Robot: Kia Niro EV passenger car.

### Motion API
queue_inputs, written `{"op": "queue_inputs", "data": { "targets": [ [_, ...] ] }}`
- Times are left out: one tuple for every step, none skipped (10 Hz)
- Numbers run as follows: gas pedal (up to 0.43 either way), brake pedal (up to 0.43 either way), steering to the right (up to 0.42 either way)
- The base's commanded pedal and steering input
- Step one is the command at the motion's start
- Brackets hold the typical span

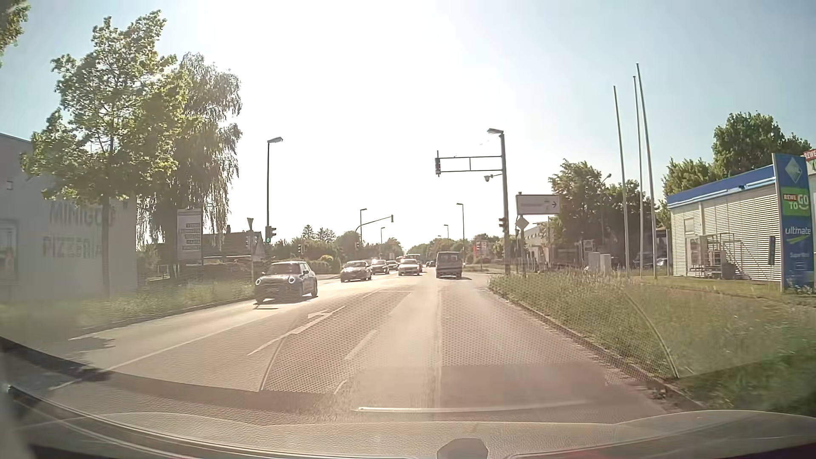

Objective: Follow the waypoints while adhering to traffic rules and regulations

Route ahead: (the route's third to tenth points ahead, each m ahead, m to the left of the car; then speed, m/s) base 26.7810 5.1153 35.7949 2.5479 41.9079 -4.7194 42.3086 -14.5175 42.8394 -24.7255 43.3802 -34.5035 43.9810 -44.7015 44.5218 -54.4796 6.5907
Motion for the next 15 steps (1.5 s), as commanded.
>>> {"op": "queue_inputs", "data": {
  "targets": [
    [0.059, 0.000, -0.016],
    [0.059, 0.000, -0.009],
    [0.059, 0.000, -0.001],
    [0.059, 0.000, 0.007],
    [0.130, 0.000, 0.011],
    [0.150, 0.000, 0.016],
    [0.150, 0.000, 0.017],
    [0.138, 0.000, 0.017],
    [0.047, 0.000, 0.017],
    [0.039, 0.000, 0.017],
    [0.008, 0.000, 0.017],
    [0.000, 0.000, 0.016],
    [0.000, 0.000, 0.017],
    [0.000, 0.000, 0.019],
    [0.000, 0.000, 0.021]
  ]
}}
